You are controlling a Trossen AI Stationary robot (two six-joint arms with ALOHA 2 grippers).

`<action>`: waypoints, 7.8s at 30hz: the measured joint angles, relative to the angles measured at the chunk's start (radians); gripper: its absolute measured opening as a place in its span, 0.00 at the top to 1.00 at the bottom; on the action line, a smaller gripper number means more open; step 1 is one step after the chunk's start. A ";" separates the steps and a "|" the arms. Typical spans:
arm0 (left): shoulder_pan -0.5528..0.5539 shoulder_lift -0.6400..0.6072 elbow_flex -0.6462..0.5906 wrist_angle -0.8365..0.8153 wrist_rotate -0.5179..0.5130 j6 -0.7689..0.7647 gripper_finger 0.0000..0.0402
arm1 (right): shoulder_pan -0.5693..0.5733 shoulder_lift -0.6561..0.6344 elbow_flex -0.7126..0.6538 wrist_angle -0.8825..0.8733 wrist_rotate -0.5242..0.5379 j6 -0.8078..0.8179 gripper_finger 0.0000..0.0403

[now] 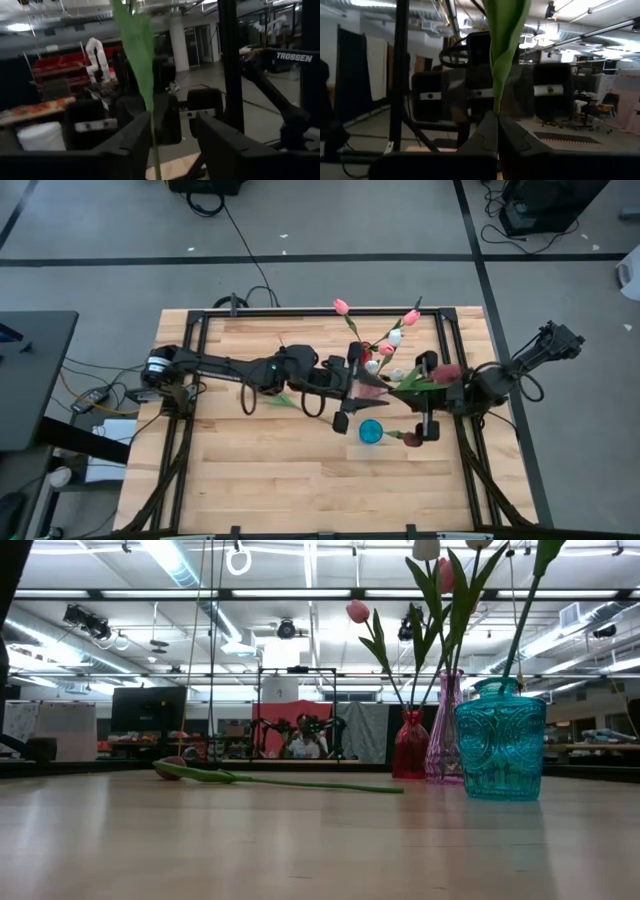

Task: Sort flowers into vase by color
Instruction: Put the right red tulip into the blue vase, then put the red tulip into the blue vase

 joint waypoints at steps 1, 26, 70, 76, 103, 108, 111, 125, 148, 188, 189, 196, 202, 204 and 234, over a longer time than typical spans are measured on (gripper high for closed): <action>0.002 -0.014 0.000 -0.014 -0.002 0.017 0.58 | 0.004 -0.008 0.000 0.000 0.001 0.004 0.99; -0.211 0.133 0.000 -0.577 -0.246 -0.028 0.58 | 0.046 -0.234 0.001 -0.563 -0.156 0.383 0.99; -0.132 0.334 0.000 -0.160 -0.395 -0.093 0.76 | 0.067 -0.326 -0.060 -0.685 -0.002 0.474 0.99; -0.130 0.326 0.000 -0.207 -0.308 -0.092 0.92 | 0.067 -0.329 -0.089 -0.683 -0.002 0.510 0.99; -0.115 0.221 0.000 -0.370 -0.117 0.049 0.96 | 0.116 -0.331 -0.125 -0.614 0.080 0.529 0.98; -0.127 0.217 -0.017 -0.326 -0.091 0.087 0.96 | 0.171 -0.331 -0.191 -0.539 0.187 0.546 0.98; -0.133 0.216 -0.065 -0.247 -0.084 0.100 0.96 | 0.182 -0.331 -0.220 -0.501 0.216 0.559 0.98; -0.103 0.166 -0.340 0.242 -0.043 0.149 0.96 | 0.210 -0.197 -0.246 -0.213 0.377 0.471 0.98; -0.067 0.163 -0.444 0.481 -0.018 0.062 0.96 | 0.399 -0.014 -0.246 -0.156 0.608 0.552 0.98; -0.028 0.018 -0.442 0.028 0.018 0.018 0.67 | 0.318 0.063 -0.245 -0.288 0.375 0.795 0.71; -0.029 0.004 -0.442 0.011 0.018 0.023 0.67 | 0.311 0.057 -0.245 -0.287 0.357 0.777 0.70; -0.029 -0.066 -0.442 -0.126 0.051 0.028 0.62 | 0.300 0.025 -0.245 -0.286 0.306 0.700 0.60; -0.028 -0.113 -0.442 -0.253 0.037 0.040 0.50 | 0.316 -0.027 -0.243 -0.287 0.287 0.686 0.44; -0.028 -0.138 -0.442 -0.320 0.034 0.040 0.49 | 0.334 -0.055 -0.226 -0.300 0.269 0.675 0.41; -0.013 -0.180 -0.599 -0.988 -0.454 -0.214 0.52 | 0.428 -0.116 0.012 -0.443 0.484 0.333 0.37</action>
